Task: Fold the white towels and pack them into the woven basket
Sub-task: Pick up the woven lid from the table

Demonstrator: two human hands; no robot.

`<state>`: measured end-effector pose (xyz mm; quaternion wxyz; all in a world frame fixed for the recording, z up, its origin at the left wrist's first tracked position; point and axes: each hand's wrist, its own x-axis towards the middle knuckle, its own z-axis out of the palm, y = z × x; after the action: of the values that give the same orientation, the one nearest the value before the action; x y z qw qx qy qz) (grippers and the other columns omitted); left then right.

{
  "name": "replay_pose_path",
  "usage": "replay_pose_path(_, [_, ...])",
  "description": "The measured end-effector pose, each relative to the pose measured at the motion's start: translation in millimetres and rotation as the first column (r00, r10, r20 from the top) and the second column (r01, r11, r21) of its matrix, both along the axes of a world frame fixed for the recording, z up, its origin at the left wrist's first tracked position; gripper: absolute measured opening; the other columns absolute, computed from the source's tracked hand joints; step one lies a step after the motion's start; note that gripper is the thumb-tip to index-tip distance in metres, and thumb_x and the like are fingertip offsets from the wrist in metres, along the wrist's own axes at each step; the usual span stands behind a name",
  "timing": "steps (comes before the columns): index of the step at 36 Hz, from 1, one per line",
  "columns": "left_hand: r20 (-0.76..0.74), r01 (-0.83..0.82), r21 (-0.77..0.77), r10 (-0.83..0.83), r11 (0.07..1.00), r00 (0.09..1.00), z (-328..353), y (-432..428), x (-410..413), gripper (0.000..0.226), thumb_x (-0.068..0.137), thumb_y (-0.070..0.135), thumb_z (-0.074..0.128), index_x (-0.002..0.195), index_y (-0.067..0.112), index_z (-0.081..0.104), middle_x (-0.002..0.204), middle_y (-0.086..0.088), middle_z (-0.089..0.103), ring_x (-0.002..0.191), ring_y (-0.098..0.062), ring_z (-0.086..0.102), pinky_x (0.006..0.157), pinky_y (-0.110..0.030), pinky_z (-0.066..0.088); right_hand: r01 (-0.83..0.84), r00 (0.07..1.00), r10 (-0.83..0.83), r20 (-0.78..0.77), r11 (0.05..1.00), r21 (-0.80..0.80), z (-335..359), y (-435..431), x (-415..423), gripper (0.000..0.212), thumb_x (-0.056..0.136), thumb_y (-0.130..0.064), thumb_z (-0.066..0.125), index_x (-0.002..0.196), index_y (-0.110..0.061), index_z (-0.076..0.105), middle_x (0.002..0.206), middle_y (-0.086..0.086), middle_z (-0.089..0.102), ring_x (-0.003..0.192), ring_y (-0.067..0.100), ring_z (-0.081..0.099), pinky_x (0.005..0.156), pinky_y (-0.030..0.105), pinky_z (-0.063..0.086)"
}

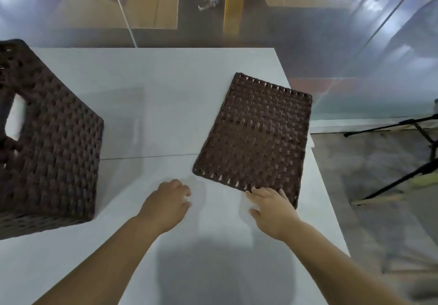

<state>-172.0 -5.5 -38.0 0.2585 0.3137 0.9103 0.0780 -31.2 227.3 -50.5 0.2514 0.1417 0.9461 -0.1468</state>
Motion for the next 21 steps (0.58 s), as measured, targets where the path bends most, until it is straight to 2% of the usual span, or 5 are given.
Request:
replay_pose_path(5, [0.030,0.017,0.090,-0.019,0.996,0.999,-17.9,-14.9,22.0,0.043,0.099,0.026,0.038,0.142,0.027,0.036,0.150,0.010,0.027,0.133,-0.017,0.020,0.106,-0.030,0.030,-0.185,0.981,0.175,-0.080,0.975,-0.127,-2.7,-44.6,19.9,0.047,0.099,-0.028,0.038,0.146,-0.028,0.035,0.156,-0.013,0.022,0.141,0.012,0.020,0.115,0.034,0.019])
replay_pose_path(10, [0.024,0.171,-0.074,-0.169,0.983,0.985,-31.5,-33.7,42.4,0.050,0.102,0.033,0.025,0.147,0.044,0.009,0.158,0.013,-0.005,0.143,-0.027,-0.005,0.113,-0.042,0.019,-0.202,0.976,0.162,-0.146,0.924,-0.325,-3.4,-70.5,36.4,0.037,0.098,-0.020,0.041,0.132,-0.028,0.055,0.139,-0.013,0.049,0.129,0.009,0.038,0.107,0.025,0.032])
replay_pose_path(13, [0.004,0.187,-0.125,-0.188,0.974,0.982,-34.2,-41.2,46.6,0.048,0.101,0.039,0.022,0.147,0.045,0.009,0.158,0.012,-0.009,0.144,-0.028,-0.013,0.116,-0.044,0.009,-0.129,0.974,0.073,-0.215,0.958,-0.256,-3.6,-66.3,44.3,0.030,0.098,-0.028,0.046,0.124,-0.027,0.061,0.128,-0.011,0.058,0.121,0.011,0.046,0.103,0.023,0.035])
replay_pose_path(16, [-0.012,0.177,-0.130,-0.180,0.976,0.984,-32.9,-47.6,43.9,0.045,0.101,0.041,0.022,0.145,0.045,0.018,0.158,0.015,-0.005,0.144,-0.026,-0.013,0.116,-0.044,0.006,-0.006,0.964,-0.031,-0.263,0.990,-0.138,-1.1,-44.3,46.6,0.029,0.095,-0.031,0.052,0.121,-0.024,0.063,0.125,-0.008,0.060,0.118,0.013,0.049,0.103,0.025,0.035])
replay_pose_path(21, [-0.047,0.074,-0.223,-0.086,0.972,0.995,-28.1,-65.9,36.2,0.053,0.095,0.057,0.021,0.143,0.035,0.030,0.157,0.018,-0.009,0.145,-0.027,-0.010,0.113,-0.045,0.021,0.186,0.960,-0.174,-0.219,0.982,0.035,4.2,2.1,40.3,0.040,0.092,-0.031,0.058,0.129,-0.017,0.055,0.133,0.003,0.051,0.127,0.025,0.040,0.108,0.034,0.031])
